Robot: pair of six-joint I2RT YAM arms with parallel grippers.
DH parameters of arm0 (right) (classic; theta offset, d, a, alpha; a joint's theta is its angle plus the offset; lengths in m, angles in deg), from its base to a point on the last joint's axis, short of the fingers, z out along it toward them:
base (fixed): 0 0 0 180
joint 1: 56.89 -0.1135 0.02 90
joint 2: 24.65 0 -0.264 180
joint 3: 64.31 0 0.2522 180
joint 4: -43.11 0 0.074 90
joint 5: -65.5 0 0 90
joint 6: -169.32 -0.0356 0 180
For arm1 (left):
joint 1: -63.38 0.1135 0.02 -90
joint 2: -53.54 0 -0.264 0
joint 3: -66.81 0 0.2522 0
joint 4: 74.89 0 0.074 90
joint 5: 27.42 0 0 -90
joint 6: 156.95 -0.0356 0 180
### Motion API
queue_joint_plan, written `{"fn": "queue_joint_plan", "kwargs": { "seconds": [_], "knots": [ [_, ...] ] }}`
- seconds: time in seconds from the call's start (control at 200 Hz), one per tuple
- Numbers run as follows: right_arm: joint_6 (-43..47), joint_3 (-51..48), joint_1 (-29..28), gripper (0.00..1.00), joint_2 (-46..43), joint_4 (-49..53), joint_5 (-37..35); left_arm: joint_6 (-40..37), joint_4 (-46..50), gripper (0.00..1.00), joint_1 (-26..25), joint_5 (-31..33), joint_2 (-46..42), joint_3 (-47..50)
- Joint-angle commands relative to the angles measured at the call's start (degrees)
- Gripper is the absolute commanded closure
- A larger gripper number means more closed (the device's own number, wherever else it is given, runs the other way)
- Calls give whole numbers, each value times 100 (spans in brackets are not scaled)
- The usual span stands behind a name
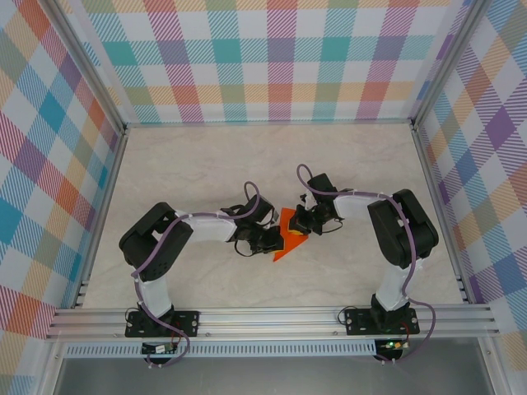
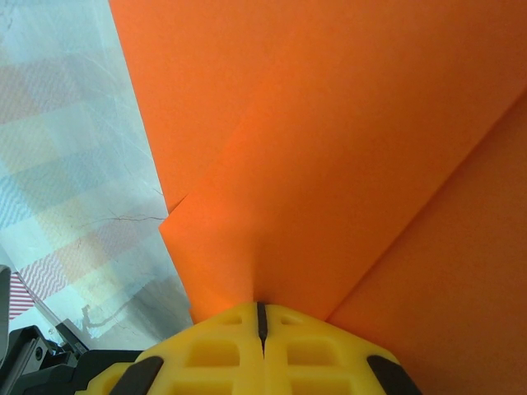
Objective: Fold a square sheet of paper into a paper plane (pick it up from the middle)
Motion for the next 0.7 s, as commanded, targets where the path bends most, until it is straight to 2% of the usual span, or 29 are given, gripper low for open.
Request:
{"fn": "queue_joint_plan", "kwargs": {
  "seconds": [0.0, 0.225, 0.695],
  "knots": [
    [43, -170, -19, 100, 458, 359, -874, 31, 368, 93, -79, -117, -236, 122],
    [31, -172, -15, 100, 477, 353, -870, 124, 293, 91, -116, -213, -508, 236],
    [24, -172, -19, 100, 520, 370, -879, 74, 465, 91, -152, -167, -309, 440]
  ]
}}
